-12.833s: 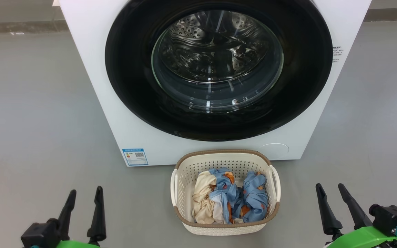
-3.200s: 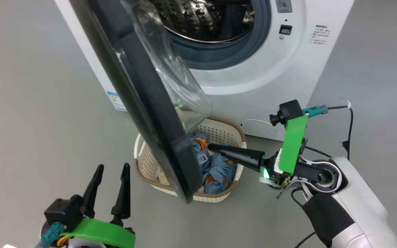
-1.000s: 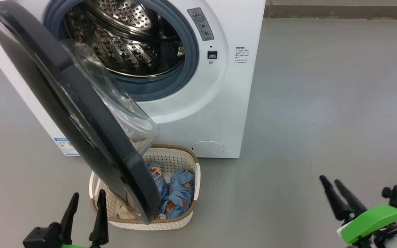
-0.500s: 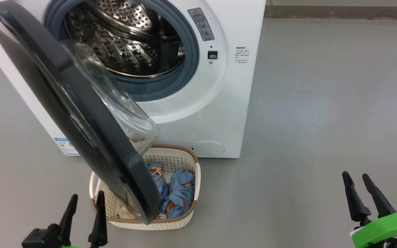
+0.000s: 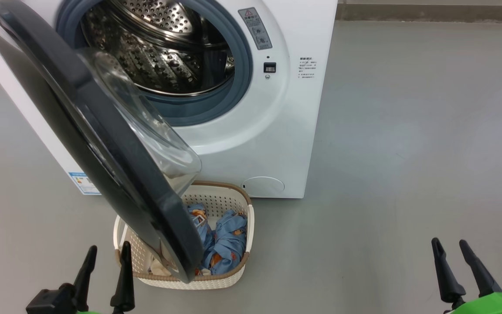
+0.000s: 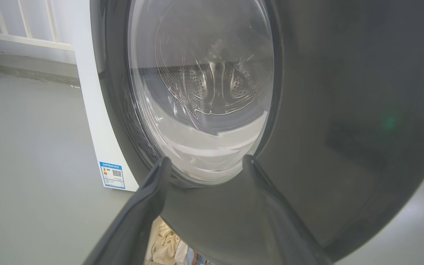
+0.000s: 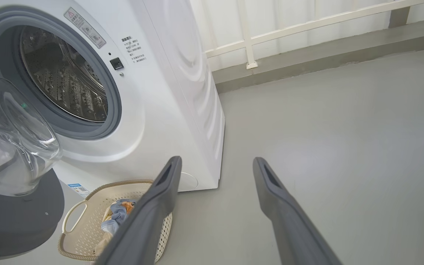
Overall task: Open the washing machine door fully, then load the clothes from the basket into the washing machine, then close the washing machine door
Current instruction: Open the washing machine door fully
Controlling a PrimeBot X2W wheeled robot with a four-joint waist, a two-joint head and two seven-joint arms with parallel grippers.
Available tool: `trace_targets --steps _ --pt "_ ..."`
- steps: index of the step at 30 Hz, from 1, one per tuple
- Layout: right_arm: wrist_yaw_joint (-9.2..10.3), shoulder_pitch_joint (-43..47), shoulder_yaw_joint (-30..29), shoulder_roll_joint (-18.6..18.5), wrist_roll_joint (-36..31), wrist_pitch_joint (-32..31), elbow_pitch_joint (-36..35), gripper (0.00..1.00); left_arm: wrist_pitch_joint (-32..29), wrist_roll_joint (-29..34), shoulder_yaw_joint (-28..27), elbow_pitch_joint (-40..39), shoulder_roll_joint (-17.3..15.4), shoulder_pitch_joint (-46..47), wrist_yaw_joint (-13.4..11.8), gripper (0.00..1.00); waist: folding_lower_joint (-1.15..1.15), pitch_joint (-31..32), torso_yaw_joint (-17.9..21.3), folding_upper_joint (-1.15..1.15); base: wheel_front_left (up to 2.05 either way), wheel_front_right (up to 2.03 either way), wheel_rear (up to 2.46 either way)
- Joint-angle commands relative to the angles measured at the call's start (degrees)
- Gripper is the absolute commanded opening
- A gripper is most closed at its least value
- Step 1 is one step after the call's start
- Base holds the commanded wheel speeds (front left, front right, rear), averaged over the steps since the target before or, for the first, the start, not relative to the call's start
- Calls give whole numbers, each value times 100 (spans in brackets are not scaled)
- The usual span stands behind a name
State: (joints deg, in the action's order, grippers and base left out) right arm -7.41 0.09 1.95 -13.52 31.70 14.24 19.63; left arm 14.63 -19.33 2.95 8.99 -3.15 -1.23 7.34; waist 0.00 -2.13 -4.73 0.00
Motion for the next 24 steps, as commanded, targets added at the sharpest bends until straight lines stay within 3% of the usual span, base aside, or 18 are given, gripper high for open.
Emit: trace_targets --steps 1,17,18,20,21,22,23,24 --pt "-8 45 69 -43 -99 75 -152 100 37 48 -214 -166 -104 137 14 100 0 -13 5 0 0 0 0" --pt "-8 59 -22 117 -209 75 -209 100 37 33 -246 -144 -77 219 14 100 0 -84 20 0 0 0 0" --pt "-8 60 -24 122 -210 75 -214 100 37 22 -252 -137 -74 221 14 93 0 -80 17 0 0 0 0" --pt "-8 66 -27 131 -214 75 -225 100 37 -29 -282 -132 -65 230 14 37 0 -69 7 0 0 0 0" --pt "-8 66 -27 131 -214 75 -225 100 37 -29 -282 -132 -65 230 14 37 0 -69 7 0 0 0 0" --pt "-8 71 -29 136 -216 75 -230 100 37 -42 -281 -129 -62 233 14 11 0 -64 2 0 0 0 0" --pt "-8 74 -31 141 -216 75 -233 100 37 -50 -273 -128 -59 235 14 0 0 -59 -6 0 0 0 0" --pt "-8 77 -32 145 -217 75 -238 100 37 -65 -273 -137 -57 241 14 0 0 -55 -14 0 0 0 0"
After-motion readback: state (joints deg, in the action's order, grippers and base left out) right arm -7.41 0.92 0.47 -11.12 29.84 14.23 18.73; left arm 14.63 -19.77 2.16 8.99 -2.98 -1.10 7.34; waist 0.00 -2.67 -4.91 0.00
